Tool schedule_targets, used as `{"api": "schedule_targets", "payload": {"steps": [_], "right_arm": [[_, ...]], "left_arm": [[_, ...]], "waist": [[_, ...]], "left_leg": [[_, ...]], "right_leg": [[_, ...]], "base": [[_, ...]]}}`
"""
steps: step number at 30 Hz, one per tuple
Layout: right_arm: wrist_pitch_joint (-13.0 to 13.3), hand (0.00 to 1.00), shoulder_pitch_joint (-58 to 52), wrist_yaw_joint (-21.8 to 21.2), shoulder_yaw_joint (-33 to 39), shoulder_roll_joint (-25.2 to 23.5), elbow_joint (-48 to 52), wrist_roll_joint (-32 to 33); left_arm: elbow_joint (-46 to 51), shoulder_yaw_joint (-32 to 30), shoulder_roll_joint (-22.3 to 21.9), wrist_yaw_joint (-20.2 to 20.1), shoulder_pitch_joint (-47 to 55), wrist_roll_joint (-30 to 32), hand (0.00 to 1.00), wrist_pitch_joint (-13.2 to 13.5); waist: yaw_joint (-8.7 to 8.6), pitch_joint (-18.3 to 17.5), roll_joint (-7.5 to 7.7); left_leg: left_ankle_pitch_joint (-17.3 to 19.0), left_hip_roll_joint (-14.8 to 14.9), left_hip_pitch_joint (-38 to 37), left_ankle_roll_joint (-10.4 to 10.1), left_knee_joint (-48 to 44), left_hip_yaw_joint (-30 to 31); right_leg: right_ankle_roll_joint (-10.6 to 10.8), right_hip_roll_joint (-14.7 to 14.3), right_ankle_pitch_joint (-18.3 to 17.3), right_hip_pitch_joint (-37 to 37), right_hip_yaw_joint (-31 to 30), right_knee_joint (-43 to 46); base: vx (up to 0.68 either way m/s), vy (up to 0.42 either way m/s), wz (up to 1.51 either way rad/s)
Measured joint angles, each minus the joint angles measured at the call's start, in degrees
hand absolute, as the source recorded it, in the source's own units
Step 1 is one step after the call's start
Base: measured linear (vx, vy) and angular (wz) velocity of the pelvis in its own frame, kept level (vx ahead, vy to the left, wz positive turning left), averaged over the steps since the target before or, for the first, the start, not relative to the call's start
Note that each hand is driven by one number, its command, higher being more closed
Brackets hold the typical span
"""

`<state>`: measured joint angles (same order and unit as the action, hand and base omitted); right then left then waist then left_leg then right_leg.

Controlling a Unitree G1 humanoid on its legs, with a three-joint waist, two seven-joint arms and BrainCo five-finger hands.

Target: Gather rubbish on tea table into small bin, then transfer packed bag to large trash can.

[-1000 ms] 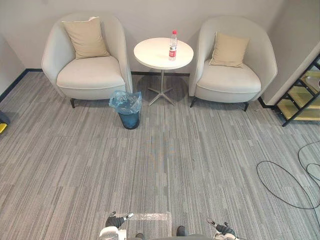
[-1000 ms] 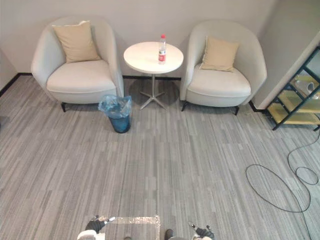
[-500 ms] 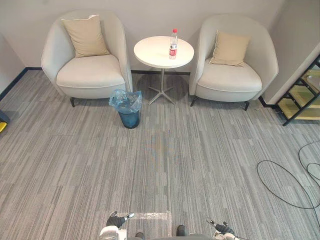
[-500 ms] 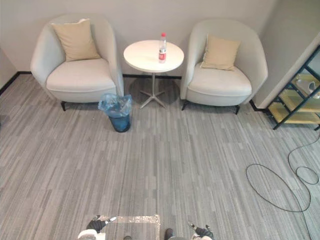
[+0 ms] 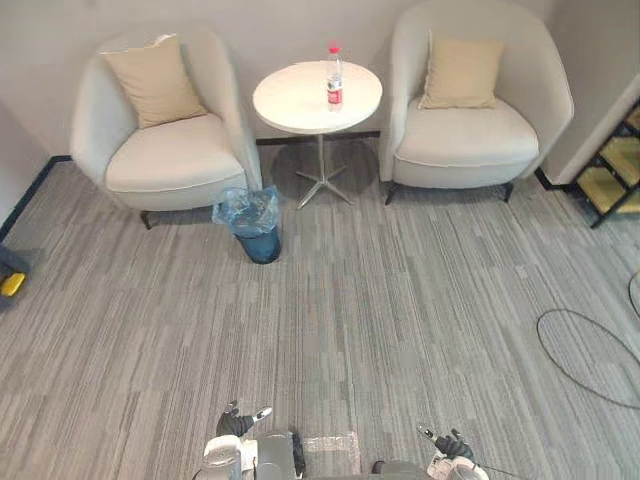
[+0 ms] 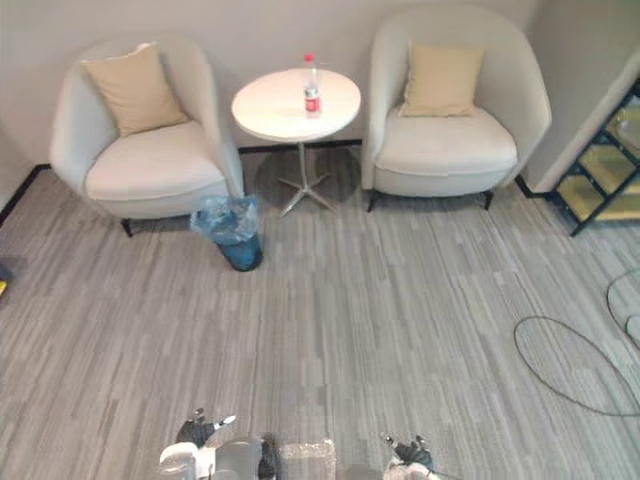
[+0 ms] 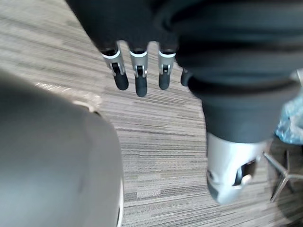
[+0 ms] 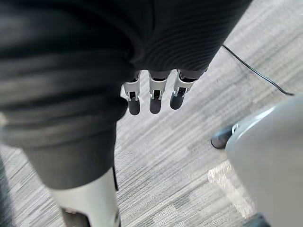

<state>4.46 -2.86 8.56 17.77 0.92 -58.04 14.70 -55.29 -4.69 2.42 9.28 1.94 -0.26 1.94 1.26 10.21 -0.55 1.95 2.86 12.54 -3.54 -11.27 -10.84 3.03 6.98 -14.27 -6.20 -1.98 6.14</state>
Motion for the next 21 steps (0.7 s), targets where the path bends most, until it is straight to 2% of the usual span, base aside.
{"api": "schedule_targets", "payload": {"steps": [1, 2, 4, 5, 7, 8, 9, 11, 12, 14, 15, 16, 17, 18, 19, 20, 21], "right_arm": [[-0.02, 0.00, 0.46, -0.01, -0.04, 0.16, -1.46, -0.01], [-0.30, 0.00, 0.48, -0.14, 0.10, -0.37, -1.96, -0.11], [-0.53, 0.00, 0.41, -0.29, 0.19, -1.14, -1.90, -1.04], [-0.54, 0.00, 0.46, -0.52, 0.23, -1.07, -1.89, -1.28], [-0.43, 0.00, 0.48, -0.96, 0.28, -0.80, -1.20, -1.30], [-0.35, 0.00, 0.47, -1.00, 0.45, -0.78, -0.96, -1.39], [-0.45, 0.00, 0.44, -1.02, 0.68, -0.78, -0.81, -1.67], [-0.53, 0.00, 0.09, -1.03, 0.67, -0.59, 0.47, -3.01], [-0.34, 0.00, 0.05, -1.21, 0.66, -0.60, 1.01, -3.46], [-0.19, 0.00, 0.37, -1.32, 1.10, -0.65, 1.08, -3.47], [-0.19, 0.00, 0.59, -1.31, 1.73, -0.86, 1.04, -3.45], [-0.11, 0.00, 0.72, -1.31, 1.83, -0.93, 1.01, -3.47], [-0.02, 0.00, 0.55, -1.32, 1.79, -1.01, 0.85, -3.48], [0.04, 0.00, 0.92, -1.54, 2.51, -0.48, 0.45, -3.14], [0.16, 0.00, 1.77, -1.35, 2.59, 0.44, 0.41, -3.44], [0.19, 0.00, 2.67, -1.35, 2.89, 0.66, 0.32, -3.44], [0.09, 0.00, 3.07, -1.36, 2.99, 0.39, 0.27, -3.42]], "left_arm": [[-0.57, 0.23, 0.54, -0.15, -0.63, 0.06, 0.00, -0.04], [-1.05, 0.26, 0.65, -0.36, -1.50, 0.08, 0.00, -0.08], [-1.44, 0.28, 0.63, -0.61, -1.91, 0.06, 0.00, -0.02], [-1.72, 0.49, 0.61, -0.62, -1.91, 0.08, 0.00, -0.04], [-2.20, 2.69, 0.79, -0.62, -1.76, 0.09, 0.00, -0.19], [-2.49, 3.70, 0.79, -0.63, -1.89, 0.08, 0.00, -0.26], [-2.91, 4.17, 0.49, -0.71, -1.91, 0.06, 0.00, -0.39], [-3.32, 4.12, -0.28, -0.68, -2.45, 0.05, 0.00, -0.49], [-4.03, 4.08, -0.35, -0.68, -2.50, 0.05, 0.00, -0.54], [-4.23, 4.02, -0.32, -0.69, -2.91, 0.05, 0.00, -0.55], [-4.82, 3.92, -0.32, -0.70, -3.01, 0.06, 0.00, -0.51], [-5.07, 3.88, -0.36, -0.72, -3.19, 0.08, 0.00, -0.52], [-5.00, 3.75, -0.28, -0.76, -2.90, 0.09, 0.00, -0.51], [-5.80, 3.08, -1.10, -0.74, -3.36, 0.12, 0.00, -0.52], [-6.03, 2.81, -1.79, -1.00, -3.71, 0.15, 0.00, -0.28], [-6.08, 2.07, -2.38, -1.12, -3.94, 0.15, 0.00, -0.13], [-6.23, 0.96, -3.15, -1.11, -4.08, 0.16, 0.00, -0.27]], "waist": [[0.68, -0.59, 0.80], [0.47, -1.15, 1.92], [1.02, -1.40, 2.92], [1.10, -1.41, 2.90], [0.35, -1.43, 2.53], [-0.43, -1.31, 2.58], [-1.03, -1.16, 2.44], [-1.10, -0.45, 2.15], [-1.37, 0.06, 1.60], [-1.71, 0.31, 1.49], [-1.87, 0.39, 1.53], [-1.98, 0.55, 1.68], [-2.17, 0.27, 2.43], [-2.13, 0.95, 1.12], [-1.74, 1.16, -0.55], [-1.80, 1.51, -0.87], [-2.18, 1.98, -1.13]], "left_leg": [[0.55, -1.47, -0.36, 1.94, -0.71, -0.98], [3.03, -2.29, 0.61, 2.47, -2.92, -2.05], [5.89, -3.51, -1.51, 4.10, -4.62, -4.64], [6.38, -3.87, -3.31, 4.33, -3.71, -5.28], [7.47, -4.86, -8.70, 5.13, -0.09, -5.13], [8.11, -5.17, -11.48, 5.28, 1.43, -4.32], [8.65, -5.32, -14.73, 5.17, 2.89, -3.41], [8.71, -5.07, -20.89, 5.14, 5.98, -2.56], [8.83, -4.37, -23.15, 5.35, 6.46, -2.16], [8.84, -2.65, -25.07, 5.34, 6.17, -0.56], [8.97, -1.60, -25.84, 5.13, 6.13, 0.60], [9.35, -1.05, -26.53, 4.48, 6.12, 1.26], [10.52, -1.01, -27.22, 2.61, 6.02, 2.21], [12.60, 0.50, -28.46, 0.02, 5.96, 3.48], [12.47, 1.97, -28.16, -0.06, 5.99, 3.59], [11.30, 2.12, -28.07, -0.37, 5.87, 3.64], [9.85, 2.47, -28.51, -1.61, 5.32, 3.66]], "right_leg": [[0.43, 1.25, -0.44, -0.44, -1.63, -0.46], [0.66, 2.41, -0.16, -0.35, -2.39, 0.48], [1.48, 4.14, -0.31, 1.58, -3.89, 7.24], [1.94, 4.26, -0.34, 2.68, -4.59, 11.29], [10.10, 4.34, 2.95, 9.36, -4.56, 28.85], [11.73, 4.32, 3.61, 12.66, -3.94, 38.26], [9.68, 4.82, 2.45, 15.69, -0.74, 45.88], [5.49, 6.06, -0.44, 18.88, 5.90, 50.53], [2.83, 6.17, -2.07, 20.49, 9.65, 49.18], [1.22, 4.97, -3.17, 23.13, 14.17, 41.94], [0.10, 3.14, -2.44, 24.41, 14.73, 34.73], [-0.41, 1.64, -0.21, 24.74, 14.45, 28.27], [-1.19, 0.41, 5.51, 24.07, 13.26, 19.08], [-3.64, -1.00, 10.05, 22.90, 13.51, 17.12], [-4.52, -2.29, 9.53, 22.68, 13.56, 16.78], [-4.74, -2.56, 8.05, 22.76, 13.84, 17.21], [-4.97, -2.67, 6.47, 22.01, 14.40, 17.87]], "base": [[0.53, 0.317, -0.54], [0.48, 0.246, -0.42], [0.54, 0.241, -0.40], [0.57, 0.262, -0.45], [0.39, 0.174, -0.11], [0.42, 0.122, 0.29], [0.43, 0.089, 0.34], [0.41, 0.009, 0.26], [0.39, -0.041, 0.24], [0.38, -0.125, 0.39], [0.40, -0.191, 0.53], [0.44, -0.252, 0.57], [0.46, -0.278, 0.51], [0.52, -0.284, 0.32], [0.41, -0.213, 0.13], [0.38, -0.198, 0.05], [0.37, -0.226, 0.21]]}}
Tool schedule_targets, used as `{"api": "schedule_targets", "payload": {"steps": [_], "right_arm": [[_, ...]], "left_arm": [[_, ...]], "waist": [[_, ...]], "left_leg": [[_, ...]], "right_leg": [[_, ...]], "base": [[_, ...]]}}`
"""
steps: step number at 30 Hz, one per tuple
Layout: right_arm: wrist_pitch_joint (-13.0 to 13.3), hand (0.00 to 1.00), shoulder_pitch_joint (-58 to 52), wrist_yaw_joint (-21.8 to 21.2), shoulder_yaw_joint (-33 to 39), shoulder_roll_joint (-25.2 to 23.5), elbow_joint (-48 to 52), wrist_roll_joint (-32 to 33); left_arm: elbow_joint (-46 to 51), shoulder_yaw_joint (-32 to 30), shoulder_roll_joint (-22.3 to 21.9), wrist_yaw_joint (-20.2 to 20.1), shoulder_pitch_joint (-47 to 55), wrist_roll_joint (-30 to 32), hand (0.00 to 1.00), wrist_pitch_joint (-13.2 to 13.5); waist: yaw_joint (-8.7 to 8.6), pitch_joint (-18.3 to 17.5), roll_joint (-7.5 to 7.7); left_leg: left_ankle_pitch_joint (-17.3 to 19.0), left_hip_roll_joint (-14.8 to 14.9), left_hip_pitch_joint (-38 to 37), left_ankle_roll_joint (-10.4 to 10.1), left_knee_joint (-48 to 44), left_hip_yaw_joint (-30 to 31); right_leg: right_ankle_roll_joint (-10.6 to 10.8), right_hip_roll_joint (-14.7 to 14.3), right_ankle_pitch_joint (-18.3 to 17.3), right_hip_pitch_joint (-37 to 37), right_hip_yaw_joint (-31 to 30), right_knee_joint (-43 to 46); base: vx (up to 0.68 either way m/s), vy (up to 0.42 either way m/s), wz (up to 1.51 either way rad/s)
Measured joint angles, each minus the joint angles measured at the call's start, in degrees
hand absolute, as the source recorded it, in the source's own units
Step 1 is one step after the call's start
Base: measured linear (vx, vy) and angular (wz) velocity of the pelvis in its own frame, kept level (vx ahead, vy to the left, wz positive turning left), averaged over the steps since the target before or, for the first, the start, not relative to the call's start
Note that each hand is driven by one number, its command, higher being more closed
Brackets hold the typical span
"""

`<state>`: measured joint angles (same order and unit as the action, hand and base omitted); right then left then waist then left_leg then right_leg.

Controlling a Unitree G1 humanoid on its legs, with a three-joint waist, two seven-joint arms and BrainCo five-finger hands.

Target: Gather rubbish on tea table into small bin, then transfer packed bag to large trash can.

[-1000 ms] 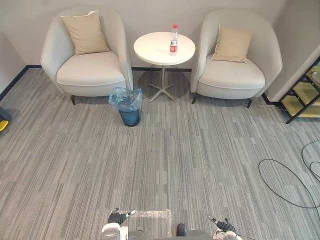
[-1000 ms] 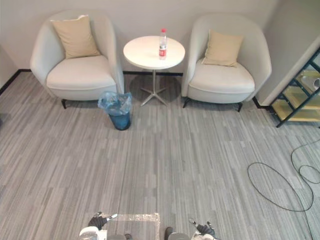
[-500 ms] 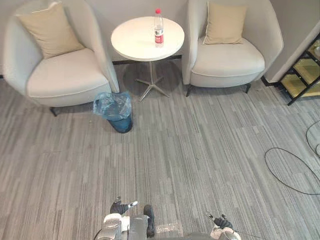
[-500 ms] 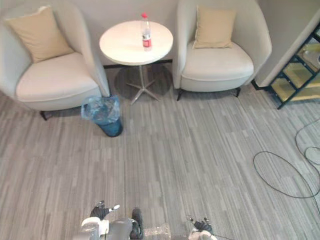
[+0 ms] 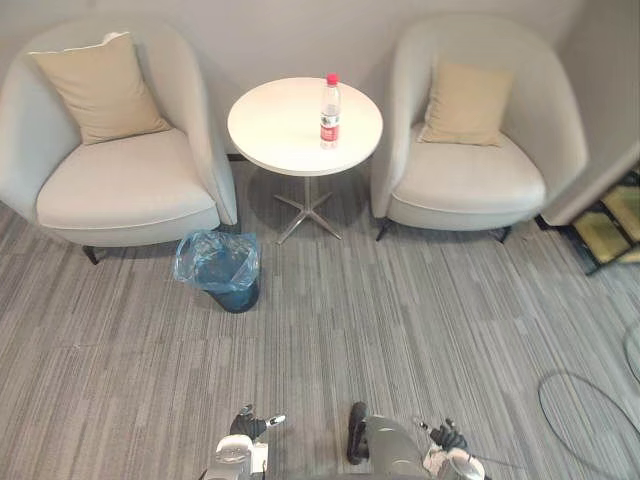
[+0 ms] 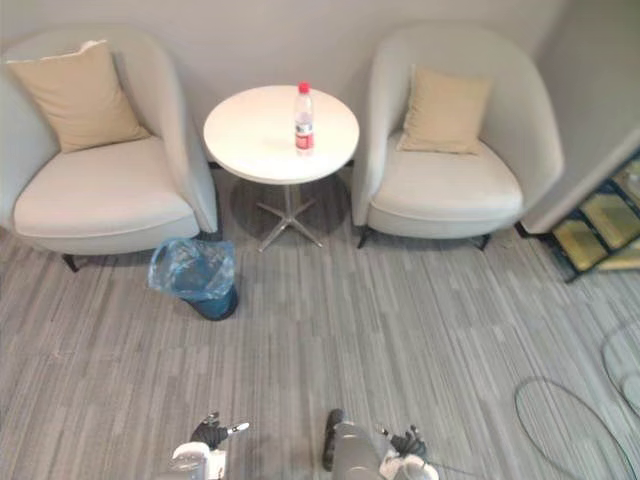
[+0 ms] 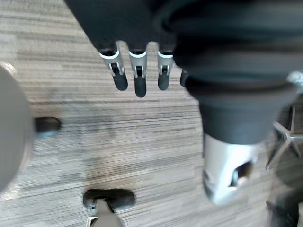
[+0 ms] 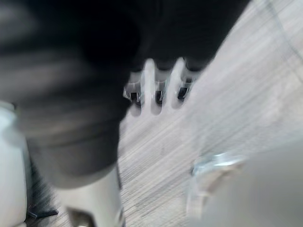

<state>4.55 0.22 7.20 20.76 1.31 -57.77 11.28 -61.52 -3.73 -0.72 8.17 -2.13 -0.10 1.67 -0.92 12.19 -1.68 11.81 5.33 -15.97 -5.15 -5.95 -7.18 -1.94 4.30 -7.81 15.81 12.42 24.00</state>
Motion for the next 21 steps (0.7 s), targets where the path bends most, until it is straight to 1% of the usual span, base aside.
{"api": "schedule_targets", "payload": {"steps": [1, 2, 3, 4, 5, 6, 7, 8, 10, 11, 12, 13, 14, 16, 17, 18, 19, 20, 21], "right_arm": [[-0.01, 0.00, -0.46, 0.04, 0.51, -0.44, -0.12, 0.18], [-0.05, 0.00, -1.23, 0.05, 0.23, -0.79, 0.22, 0.21], [-0.01, 0.00, -1.60, 0.06, -0.17, -0.86, 0.51, 0.20], [0.13, 0.00, -2.13, 0.08, -1.39, -0.55, 0.77, 0.19], [0.10, 0.00, -2.03, 0.15, -1.76, -0.41, 0.76, 0.20], [0.09, 0.00, -2.00, 0.20, -2.15, -0.34, 0.75, 0.25], [0.08, 0.00, -1.66, 0.24, -3.00, -0.29, 0.78, 0.38], [0.00, 0.00, -1.43, 0.31, -3.02, -0.44, 0.75, 0.61], [0.05, 0.00, -1.25, 0.45, -3.03, -0.82, 0.79, 0.96], [0.03, 0.00, -1.31, 0.47, -3.04, -0.89, 0.79, 1.20], [0.01, 0.00, -1.39, 0.47, -3.05, -0.76, 0.70, 1.19], [-0.15, 0.00, -1.27, 0.50, -3.13, -0.60, 0.26, 1.15], [-0.41, 0.00, -1.55, 0.42, -3.67, -1.58, 0.01, 1.08], [-0.64, 0.00, -1.36, 0.30, -3.64, -1.82, -1.69, 0.98], [-0.75, 0.00, -1.47, 0.17, -3.59, -1.83, -1.76, 0.74], [-0.68, 0.00, -1.44, 0.03, -3.63, -1.78, -1.59, 0.11], [-0.52, 0.00, -1.34, 0.00, -3.70, -1.50, -1.50, -0.09], [-0.51, 0.00, -1.22, -0.22, -3.76, -1.39, -1.37, -0.16], [-0.67, 0.00, -1.48, -0.56, -4.18, -1.78, -0.46, -0.02]], "left_arm": [[0.31, -1.35, -0.70, -0.04, 0.02, 0.00, 0.00, -0.04], [1.34, -2.66, -1.24, -0.02, 0.03, -0.01, 0.00, -0.02], [1.81, -3.22, -1.52, -0.06, 0.06, -0.02, 0.00, 0.03], [3.43, -4.32, -2.30, 0.06, 0.33, -0.16, 0.00, 0.11], [4.81, -4.29, -2.27, -0.02, 0.41, -0.25, 0.00, 0.16], [5.50, -4.31, -2.20, 0.06, 0.53, -0.44, 0.00, 0.19], [6.61, -4.29, -2.15, 0.16, 0.62, -0.80, 0.00, 0.19], [7.46, -4.24, -2.18, 0.32, 0.62, -1.21, 0.00, 0.26], [8.17, -4.16, -2.30, 0.39, 0.59, -1.26, 0.00, 0.43], [8.39, -4.07, -2.29, 0.38, 0.58, -1.27, 0.00, 0.46], [8.33, -3.95, -2.30, 0.39, 0.63, -1.27, 0.00, 0.48], [7.92, -3.71, -2.08, 0.40, 0.58, -1.27, 0.00, 0.51], [7.03, -3.13, -0.85, 0.50, 0.66, -1.23, 0.00, 0.50], [6.06, -2.77, -0.01, 0.40, 0.24, -1.23, 0.00, 0.37], [5.76, -2.80, 0.18, 0.43, -0.06, -1.22, 0.00, 0.25], [5.53, -2.75, 0.29, 0.46, 0.29, -1.22, 0.00, 0.16], [5.35, -2.46, 0.17, 0.48, 0.67, -1.23, 0.00, 0.16], [5.16, -1.65, 0.34, 0.42, 1.13, -1.22, 0.00, 0.18], [4.74, -0.57, 1.15, 0.39, 0.96, -1.22, 0.00, -0.02]], "waist": [[-0.02, 0.21, -0.23], [0.06, 0.36, 0.03], [0.09, 0.38, 0.05], [0.46, 0.65, 0.41], [1.17, 0.89, -0.03], [1.32, 1.03, 0.02], [1.59, 1.07, 0.19], [2.08, 1.20, 0.42], [3.27, 1.15, 0.59], [3.71, 0.95, 0.65], [3.96, 0.77, 0.37], [4.71, 0.45, 0.82], [4.15, -1.12, 2.66], [3.85, -1.53, 3.67], [4.19, -1.90, 3.96], [4.45, -2.52, 3.97], [4.67, -2.78, 3.47], [4.69, -3.10, 2.81], [4.36, -2.66, 3.73]], "left_leg": [[-0.14, 0.89, 0.67, -0.32, -4.39, 0.09], [-0.21, 2.14, 4.66, -0.51, -15.96, 0.28], [-0.85, 2.74, 7.04, -1.16, -21.41, 0.36], [-2.26, 5.09, 13.37, -1.95, -35.59, 0.50], [-0.81, 7.06, 17.79, -1.92, -44.01, 0.10], [0.25, 7.95, 20.71, -1.48, -47.02, -0.25], [1.62, 8.16, 24.17, -0.66, -47.68, -1.02], [2.42, 8.04, 26.38, 0.21, -45.44, -2.54], [2.84, 6.62, 28.57, 0.59, -35.59, -4.87], [1.66, 3.98, 28.96, 1.20, -24.67, -4.69], [-0.38, 2.47, 28.84, 1.04, -17.04, -3.76], [-6.00, 0.42, 27.21, 1.47, -12.86, -2.79], [-6.89, -1.79, 25.79, 2.39, -9.92, -3.70], [-5.50, -3.01, 26.23, 4.49, -12.53, -4.46], [-4.94, -3.61, 25.43, 5.20, -13.19, -5.05], [-3.68, -4.22, 23.86, 5.72, -12.54, -5.63], [-2.29, -3.97, 21.98, 5.44, -10.89, -6.35], [-0.34, -3.92, 19.33, 4.54, -8.13, -6.96], [0.20, -5.20, 16.04, 4.74, -6.46, -7.83]], "right_leg": [[-0.22, -0.40, -1.26, -2.07, 0.84, -0.44], [-0.16, -0.68, -2.15, -5.61, 1.42, -2.49], [-0.16, -0.92, -2.37, -6.93, 1.54, -3.44], [-0.68, -1.59, -2.89, -9.93, 1.76, -5.27], [-1.74, -2.37, -4.10, -12.48, 1.61, -6.54], [-1.78, -2.80, -4.35, -14.20, 1.55, -7.65], [-1.66, -2.95, -4.49, -16.50, 1.30, -9.07], [-1.39, -2.84, -4.54, -17.99, 0.46, -10.36], [-0.35, -2.16, -5.00, -19.87, -1.49, -11.93], [0.90, -1.38, -5.71, -20.64, -2.83, -12.47], [1.86, -1.15, -6.39, -21.01, -3.82, -12.55], [3.06, -0.27, -7.03, -21.92, -6.16, -12.91], [3.70, 0.88, -6.27, -22.46, -7.99, -15.01], [5.01, 2.41, -4.56, -24.22, -9.38, -17.28], [5.18, 3.16, -4.12, -24.30, -10.26, -16.67], [5.49, 3.73, -4.04, -23.83, -11.04, -13.87], [6.49, 3.68, -4.65, -22.05, -11.56, -9.02], [9.22, 3.79, -6.04, -17.92, -12.40, 0.70], [13.29, 5.58, -5.28, -11.15, -13.61, 16.59]], "base": [[0.42, -0.270, 0.34], [0.31, -0.210, 0.33], [0.27, -0.162, 0.23], [0.25, -0.097, 0.01], [0.24, -0.073, -0.11], [0.25, -0.035, -0.19], [0.25, -0.001, -0.24], [0.30, 0.041, -0.40], [0.26, 0.101, -0.53], [0.33, 0.183, -0.50], [0.36, 0.208, -0.64], [0.54, 0.243, -0.41], [0.49, 0.186, -0.23], [0.45, 0.169, 0.03], [0.36, 0.161, -0.21], [0.33, 0.142, -0.40], [0.31, 0.140, -0.54], [0.33, 0.144, -0.54], [0.26, 0.104, -0.35]]}}
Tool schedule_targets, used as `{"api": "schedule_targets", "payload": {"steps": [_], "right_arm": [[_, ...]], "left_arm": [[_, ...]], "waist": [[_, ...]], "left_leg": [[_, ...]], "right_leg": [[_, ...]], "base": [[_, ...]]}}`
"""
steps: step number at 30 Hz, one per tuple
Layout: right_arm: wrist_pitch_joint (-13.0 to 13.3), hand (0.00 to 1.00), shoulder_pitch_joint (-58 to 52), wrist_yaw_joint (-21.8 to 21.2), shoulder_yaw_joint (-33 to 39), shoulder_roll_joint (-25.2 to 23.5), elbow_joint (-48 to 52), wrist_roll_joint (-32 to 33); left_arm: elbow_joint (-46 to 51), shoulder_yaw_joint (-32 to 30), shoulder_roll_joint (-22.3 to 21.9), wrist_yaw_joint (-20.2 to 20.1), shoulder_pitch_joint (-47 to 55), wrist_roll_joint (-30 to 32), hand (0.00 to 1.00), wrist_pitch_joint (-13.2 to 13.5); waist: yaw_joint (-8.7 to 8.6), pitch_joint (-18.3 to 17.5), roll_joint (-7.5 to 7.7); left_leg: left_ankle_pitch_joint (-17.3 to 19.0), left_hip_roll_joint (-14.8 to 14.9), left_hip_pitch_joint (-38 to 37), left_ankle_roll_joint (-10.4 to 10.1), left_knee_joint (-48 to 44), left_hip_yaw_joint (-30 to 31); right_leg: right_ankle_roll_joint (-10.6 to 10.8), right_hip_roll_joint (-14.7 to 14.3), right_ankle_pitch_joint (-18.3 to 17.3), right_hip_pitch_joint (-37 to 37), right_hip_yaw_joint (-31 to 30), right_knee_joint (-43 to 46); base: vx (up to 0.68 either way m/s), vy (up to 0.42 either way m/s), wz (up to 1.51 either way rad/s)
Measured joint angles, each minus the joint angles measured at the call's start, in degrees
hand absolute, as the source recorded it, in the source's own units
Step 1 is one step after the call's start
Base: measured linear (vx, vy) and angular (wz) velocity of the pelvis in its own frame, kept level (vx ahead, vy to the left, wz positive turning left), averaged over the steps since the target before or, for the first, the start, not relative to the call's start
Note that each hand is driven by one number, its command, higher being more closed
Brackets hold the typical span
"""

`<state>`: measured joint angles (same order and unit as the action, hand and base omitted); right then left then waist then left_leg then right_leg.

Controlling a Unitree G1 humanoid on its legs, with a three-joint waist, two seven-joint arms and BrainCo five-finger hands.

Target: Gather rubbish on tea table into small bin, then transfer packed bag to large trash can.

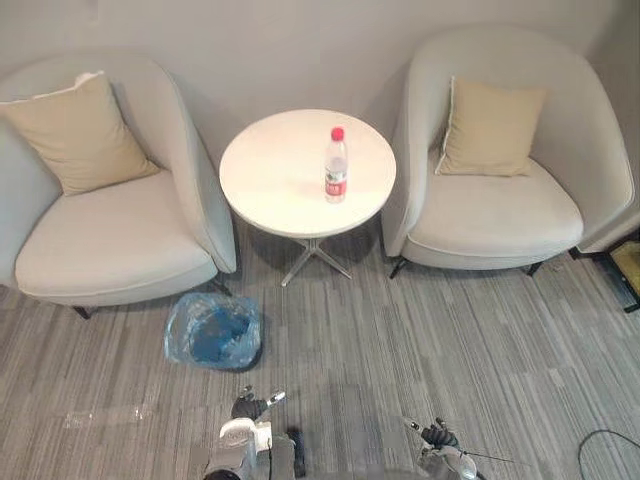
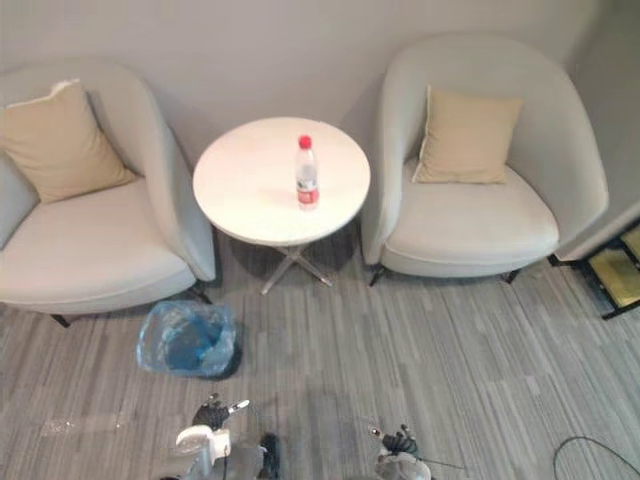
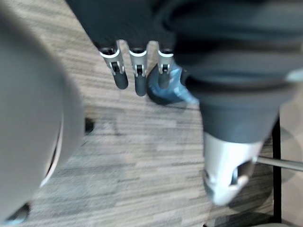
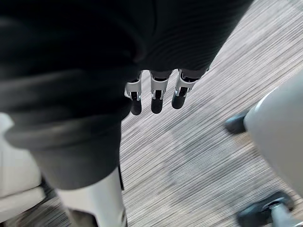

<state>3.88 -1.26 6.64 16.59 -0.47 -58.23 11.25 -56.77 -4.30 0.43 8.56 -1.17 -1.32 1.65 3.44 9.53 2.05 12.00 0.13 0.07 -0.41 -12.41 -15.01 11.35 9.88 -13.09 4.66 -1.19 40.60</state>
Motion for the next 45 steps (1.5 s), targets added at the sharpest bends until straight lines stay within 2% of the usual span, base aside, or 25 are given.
{"api": "schedule_targets", "payload": {"steps": [1, 3, 4, 6, 7, 8, 9, 10, 11, 13, 14, 16, 18, 20, 23, 24, 25, 28, 30, 33, 36, 39, 41, 42, 45], "right_arm": [[0.00, 0.00, -0.37, 0.01, -0.03, 0.03, 1.21, -0.30], [0.05, 0.00, -1.85, -0.03, -0.01, 0.39, 2.40, -0.67], [0.04, 0.00, -2.43, -0.07, 0.14, 0.44, 2.56, -1.00], [0.06, 0.00, -2.41, -0.27, 0.93, 0.50, 2.48, -1.51], [0.11, 0.00, -1.93, -0.44, 1.05, 0.53, 2.53, -1.73], [0.11, 0.00, -1.73, -0.53, 0.97, 0.50, 2.47, -1.92], [0.09, 0.00, -1.92, -0.59, 0.84, 0.34, 1.82, -2.24], [0.28, 0.00, -1.40, -0.97, 1.30, 0.61, 1.03, -1.75], [0.23, 0.00, -0.50, -0.91, 1.34, 2.31, 0.57, -2.16], [0.13, 0.00, 0.40, -0.86, 2.00, 3.09, -0.99, -2.22], [0.08, 0.00, 0.40, -0.83, 2.99, 2.75, -1.35, -1.86], [0.04, 0.00, -0.06, -0.82, 2.22, 2.46, -1.22, -1.88], [0.20, 0.00, -0.78, -0.64, 1.49, 1.64, -0.81, -1.61], [0.10, 0.00, -1.26, -0.26, 1.19, 1.76, -0.61, -1.41], [0.08, 0.00, -1.56, -0.03, 1.19, 1.47, 0.82, -1.03], [0.08, 0.00, -1.68, -0.02, 1.20, 1.67, 1.02, -0.90], [0.17, 0.00, -1.99, -0.01, 1.18, 2.48, 1.18, -0.13], [0.00, 0.00, -2.10, 0.03, 0.95, 1.69, 0.32, 0.04], [0.01, 0.00, -2.10, 0.02, 0.94, 1.04, 0.13, -0.05], [0.01, 0.00, -2.19, -0.05, 0.92, 0.73, 0.14, -0.11], [0.12, 0.00, -2.30, -0.35, 0.47, 0.53, 0.97, -0.10], [0.04, 0.00, -2.45, -0.42, -0.29, 0.22, 0.93, -0.21], [0.06, 0.00, -2.29, -0.48, -0.47, 0.32, 0.88, -0.24], [0.10, 0.00, -2.28, -0.53, -1.01, 0.34, 0.56, -0.24], [0.08, 0.00, -2.25, -0.38, -0.90, 2.23, -0.34, -0.39]], "left_arm": [[-0.18, 0.95, 0.53, 0.04, -0.12, -0.02, 0.00, -0.24], [-1.06, 1.77, 0.51, 0.03, 0.13, -0.01, 0.00, -0.53], [-1.32, 1.71, 0.38, 0.00, 0.04, -0.01, 0.00, -0.75], [-1.63, 1.45, 0.42, 0.02, 0.24, -0.01, 0.00, -0.84], [-2.45, 1.33, 0.60, 0.03, 0.18, -0.01, 0.00, -0.84], [-2.52, 1.35, 0.69, 0.00, 0.30, 0.00, 0.00, -0.85], [-2.49, 1.37, 1.14, -0.08, 0.41, 0.02, 0.00, -0.84], [-3.34, 1.04, 0.77, -0.03, 0.23, 0.04, 0.00, -0.83], [-3.64, 1.01, -0.41, -0.42, -0.03, 0.05, 0.00, -0.79], [-3.73, 0.81, -1.44, -0.55, -0.05, 0.07, 0.00, -0.43], [-3.59, -0.14, -1.75, -0.84, -0.18, 0.07, 0.00, -0.42], [-3.37, -1.55, -2.04, -1.03, -0.22, 0.08, 0.00, -0.31], [-1.72, -2.73, -2.46, -1.02, -0.45, 0.05, 0.00, -0.33], [-0.50, -2.49, -2.74, -1.05, -0.39, 0.04, 0.00, 0.04], [0.09, -0.84, -2.93, -1.05, -0.41, 0.04, 0.00, 0.15], [0.08, -0.11, -3.06, -1.07, -0.40, 0.05, 0.00, 0.16], [-0.31, 0.93, -3.26, -1.12, -0.09, 0.06, 0.00, 0.13], [-0.89, 1.97, -1.39, -1.10, -0.37, 0.14, 0.00, 0.15], [-1.25, 1.96, -0.57, -1.08, -0.38, 0.14, 0.00, 0.11], [-2.36, 1.99, -0.62, -1.15, -0.50, 0.17, 0.00, 0.12], [-2.54, 2.84, 0.06, -1.16, -0.18, 0.13, 0.00, 0.06], [-2.90, 3.12, 0.52, -1.14, 0.10, 0.12, 0.00, 0.09], [-2.93, 2.70, 0.62, -1.09, 0.03, 0.12, 0.00, 0.15], [-3.60, 1.65, 0.47, -1.10, -0.02, 0.12, 0.00, 0.16], [-4.68, 0.56, -1.60, -1.13, -0.16, 0.15, 0.00, 0.13]], "waist": [[-0.70, 0.16, 0.34], [-1.56, 0.38, 0.08], [-1.63, 0.40, 0.30], [-2.14, 0.46, 0.02], [-2.99, 0.52, -0.23], [-3.34, 0.53, -0.23], [-3.34, 0.18, 0.70], [-3.60, 0.55, -0.29], [-3.21, 0.33, -2.78], [-3.28, 0.79, -3.15], [-3.35, 0.96, -3.93], [-3.34, 1.12, -2.96], [-3.08, 1.32, -2.86], [-2.11, 1.68, -2.55], [-2.05, 1.96, -2.53], [-2.05, 1.78, -2.94], [-2.06, 1.21, -4.40], [-1.98, 0.42, -1.80], [-1.80, 0.28, -0.96], [-1.74, 0.33, -1.01], [-2.12, 0.48, 0.05], [-3.03, 0.02, 0.64], [-2.94, -0.18, 0.97], [-3.07, -0.48, 0.63], [-3.09, -1.11, -2.41]], "left_leg": [[0.89, -0.48, -2.21, -0.05, 0.33, 0.08], [2.33, -0.55, -6.42, -0.23, 1.28, 0.95], [2.35, -0.35, -10.00, -0.21, 3.20, 1.50], [2.33, 1.54, -12.30, -0.24, 4.19, 2.19], [2.34, 3.21, -13.02, -0.26, 4.22, 3.54], [2.40, 4.01, -13.49, -0.50, 4.20, 4.14], [2.89, 3.98, -14.30, -1.75, 4.18, 4.86], [3.71, 5.05, -15.20, -3.20, 4.05, 5.90], [3.79, 6.77, -14.11, -3.57, 3.27, 7.98], [2.12, 6.15, -12.93, -4.19, 5.30, 10.63], [-0.57, 6.49, -12.69, -5.29, 4.01, 10.57], [-0.83, 7.07, -10.28, -5.68, -3.70, 11.01], [-2.20, 9.14, -1.52, -6.85, -21.55, 10.32], [-0.63, 11.97, 1.88, -5.61, -28.33, 6.72], [2.98, 11.33, 4.21, -5.05, -20.79, 0.33], [0.85, 10.03, 4.31, -4.76, -13.72, -0.59], [-3.86, 9.00, 4.65, -4.86, -5.78, -0.62], [-5.30, 5.21, 2.21, -3.33, -0.39, -0.69], [-5.06, 3.72, 0.60, -2.94, 1.00, -1.82], [-4.69, 2.02, -3.34, -2.27, 4.28, -2.46], [-4.37, 0.55, -7.10, -1.67, 6.34, -1.54], [-4.26, 0.88, -7.14, -1.56, 6.25, 1.20], [-4.34, 1.01, -7.13, -2.06, 6.18, 2.11], [-4.22, 1.05, -7.08, -3.02, 6.34, 3.44], [-4.68, 3.89, -7.39, -3.80, 7.51, 4.63]], "right_leg": [[1.21, 1.06, 0.52, 3.68, 0.25, 9.11], [-0.77, 2.49, -0.17, 7.70, 3.32, 17.57], [-3.00, 3.49, -1.92, 9.45, 6.10, 18.01], [-5.56, 3.22, -4.11, 12.00, 9.91, 12.90], [-6.28, 2.31, -4.09, 13.43, 11.84, 5.56], [-7.24, 1.24, -2.15, 13.46, 11.90, -1.23], [-8.76, 0.28, 5.24, 12.19, 10.36, -13.53], [-9.65, -1.13, 7.34, 11.27, 10.20, -13.92], [-10.41, -2.89, 7.61, 10.27, 9.51, -14.94], [-10.89, -3.09, 7.13, 9.46, 9.07, -14.94], [-10.87, -3.63, 6.29, 7.74, 9.99, -14.99], [-10.45, -3.61, 3.83, 3.90, 10.58, -17.58], [-10.85, -3.81, 3.11, 0.25, 12.79, -21.12], [-11.50, -3.76, 2.51, -2.29, 13.73, -22.46], [-10.58, -2.10, 2.65, -5.15, 14.63, -24.70], [-9.59, -1.76, 2.66, -5.69, 14.87, -25.07], [-8.33, -2.44, 2.24, -5.78, 15.06, -25.26], [-6.37, -0.52, 2.33, -6.16, 11.91, -27.29], [-5.84, 1.02, 2.14, -6.85, 11.40, -26.76], [-5.28, 2.72, 1.77, -5.70, 9.93, -20.67], [-4.85, 5.35, 1.77, 1.55, 7.64, -2.49], [-5.96, 3.62, -1.35, 2.72, 5.80, -4.81], [-6.87, 2.17, 0.72, 3.21, 5.27, -13.65], [-6.20, 1.24, 0.51, 1.80, 5.13, -16.57], [-7.66, -1.84, 1.97, -0.86, 6.74, -20.88]], "base": [[0.28, 0.079, -0.02], [0.32, 0.009, 0.25], [0.47, -0.058, 0.30], [0.44, -0.161, 0.33], [0.38, -0.239, 0.40], [0.49, -0.332, 0.43], [0.35, -0.248, 0.27], [0.42, -0.256, 0.14], [0.36, -0.200, 0.01], [0.28, -0.175, 0.05], [0.22, -0.159, 0.20], [0.21, -0.169, 0.37], [0.17, -0.131, 0.45], [0.16, -0.032, 0.21], [0.13, 0.040, 0.12], [0.13, 0.114, 0.15], [0.13, 0.131, 0.18], [0.14, 0.127, 0.17], [0.15, 0.135, -0.09], [0.11, 0.131, -0.14], [0.09, 0.070, 0.13], [0.13, -0.075, 0.58], [0.11, -0.164, 0.33], [0.11, -0.149, 0.19], [0.10, -0.128, 0.05]]}}
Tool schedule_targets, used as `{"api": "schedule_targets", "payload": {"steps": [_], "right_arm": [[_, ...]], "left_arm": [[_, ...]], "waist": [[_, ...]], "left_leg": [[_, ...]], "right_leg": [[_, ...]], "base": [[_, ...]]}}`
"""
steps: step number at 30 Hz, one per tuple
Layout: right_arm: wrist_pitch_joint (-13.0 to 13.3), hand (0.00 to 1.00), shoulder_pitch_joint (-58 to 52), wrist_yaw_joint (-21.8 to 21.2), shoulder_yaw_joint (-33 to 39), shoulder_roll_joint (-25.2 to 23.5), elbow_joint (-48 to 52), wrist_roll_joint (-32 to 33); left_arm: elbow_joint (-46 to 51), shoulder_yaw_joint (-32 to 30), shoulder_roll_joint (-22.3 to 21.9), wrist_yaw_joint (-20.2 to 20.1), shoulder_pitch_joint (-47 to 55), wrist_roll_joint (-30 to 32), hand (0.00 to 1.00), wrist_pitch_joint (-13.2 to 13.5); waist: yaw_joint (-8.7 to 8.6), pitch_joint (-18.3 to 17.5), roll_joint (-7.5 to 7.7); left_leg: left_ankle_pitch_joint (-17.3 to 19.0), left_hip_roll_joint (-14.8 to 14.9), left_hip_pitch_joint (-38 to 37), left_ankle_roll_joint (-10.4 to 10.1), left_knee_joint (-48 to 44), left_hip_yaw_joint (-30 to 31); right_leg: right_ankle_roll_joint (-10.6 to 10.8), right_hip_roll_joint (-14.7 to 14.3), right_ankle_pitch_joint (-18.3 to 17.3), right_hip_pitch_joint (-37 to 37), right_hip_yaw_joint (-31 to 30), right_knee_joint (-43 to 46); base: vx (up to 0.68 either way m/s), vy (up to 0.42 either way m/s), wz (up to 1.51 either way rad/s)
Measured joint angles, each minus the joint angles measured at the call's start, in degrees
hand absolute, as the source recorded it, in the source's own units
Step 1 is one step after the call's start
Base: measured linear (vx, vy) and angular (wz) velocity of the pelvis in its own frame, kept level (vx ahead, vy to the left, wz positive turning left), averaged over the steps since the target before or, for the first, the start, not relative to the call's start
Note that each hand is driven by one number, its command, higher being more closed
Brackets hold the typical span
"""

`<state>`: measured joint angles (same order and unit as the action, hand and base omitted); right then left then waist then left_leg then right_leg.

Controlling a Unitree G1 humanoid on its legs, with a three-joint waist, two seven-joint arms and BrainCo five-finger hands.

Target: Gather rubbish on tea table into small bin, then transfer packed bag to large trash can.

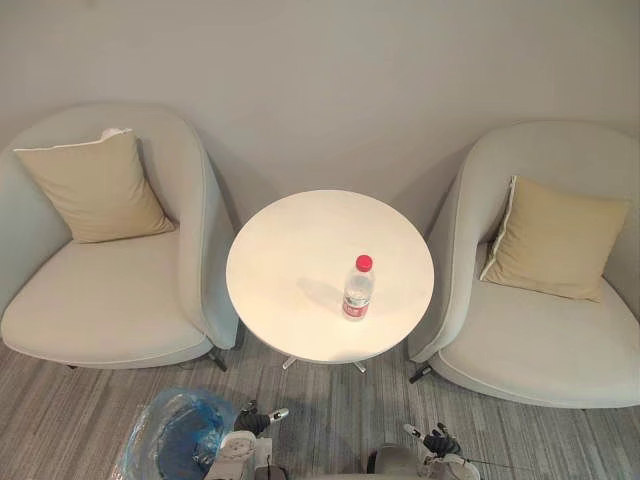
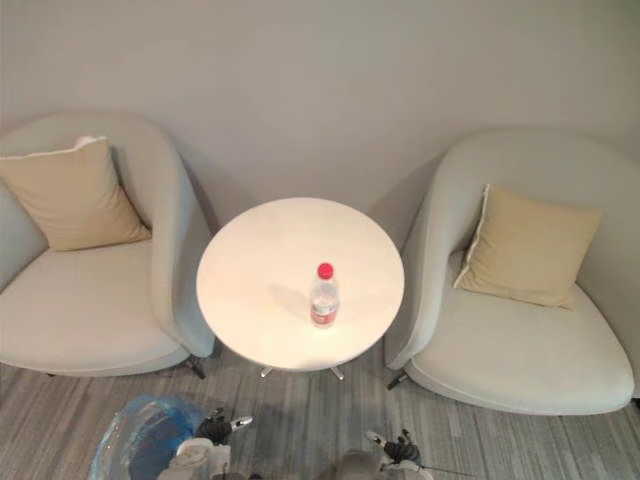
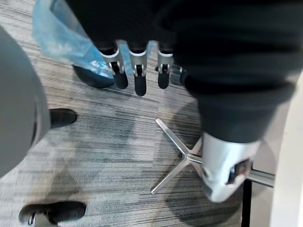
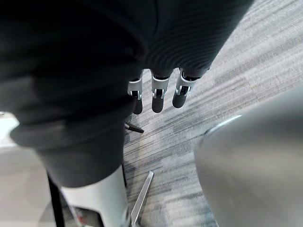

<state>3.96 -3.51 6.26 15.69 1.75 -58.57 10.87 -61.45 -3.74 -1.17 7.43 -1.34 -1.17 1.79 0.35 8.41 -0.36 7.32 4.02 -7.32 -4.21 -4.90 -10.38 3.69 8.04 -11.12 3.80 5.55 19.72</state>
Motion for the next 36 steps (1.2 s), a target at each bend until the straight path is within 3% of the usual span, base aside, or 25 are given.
{"api": "schedule_targets", "payload": {"steps": [3, 8, 16, 26, 36], "right_arm": [[0.03, 0.00, 0.02, 0.54, -0.36, 0.46, -0.04, -1.93], [0.15, 0.00, -0.41, 2.02, -2.72, 0.82, 4.46, -2.27], [3.14, 0.00, -3.33, 3.93, -5.29, 4.19, 26.78, -9.81], [4.72, 0.00, -2.50, 3.94, -7.04, 7.74, 35.47, -15.18], [5.14, 0.00, 2.31, 3.84, -9.75, 10.69, 35.52, -15.21]], "left_arm": [[-0.19, -0.91, -0.35, 0.07, 0.16, -0.04, 0.00, -0.02], [-0.02, -0.93, 0.48, 0.40, 0.11, -0.02, 0.00, 0.00], [0.07, 1.61, 3.86, 1.42, 1.44, 1.04, 0.00, 0.11], [0.18, 4.76, 5.97, 1.25, 2.93, 2.55, 0.00, 0.32], [0.20, 5.50, 5.99, 1.14, 2.92, 3.43, 0.00, 0.40]], "waist": [[0.03, -0.27, -0.30], [0.06, -0.66, 0.33], [-0.07, -0.90, 0.75], [0.02, -1.14, 0.29], [0.04, -1.04, -0.43]], "left_leg": [[-0.75, 1.78, -0.90, -1.20, 1.77, 0.60], [-1.31, 1.84, 0.37, -1.77, 2.35, 2.83], [-2.74, -0.44, 2.30, -0.29, 2.96, 4.90], [-3.66, -1.28, 3.39, -0.04, 4.01, 8.86], [-3.75, -1.62, 4.98, 0.09, 4.00, 12.56]], "right_leg": [[-0.90, -2.14, 0.88, -1.78, 0.76, -2.80], [-0.69, -2.56, 2.74, -2.40, 2.02, -5.97], [0.95, -0.90, 6.67, -3.80, 2.96, -12.35], [1.26, -0.92, 9.86, -6.17, 5.47, -18.68], [1.17, -0.99, 10.48, -7.83, 8.57, -21.35]], "base": [[0.06, -0.128, 0.01], [-0.01, -0.014, 0.16], [-0.05, 0.056, 0.10], [0.00, 0.008, 0.13], [0.01, -0.002, 0.16]]}}
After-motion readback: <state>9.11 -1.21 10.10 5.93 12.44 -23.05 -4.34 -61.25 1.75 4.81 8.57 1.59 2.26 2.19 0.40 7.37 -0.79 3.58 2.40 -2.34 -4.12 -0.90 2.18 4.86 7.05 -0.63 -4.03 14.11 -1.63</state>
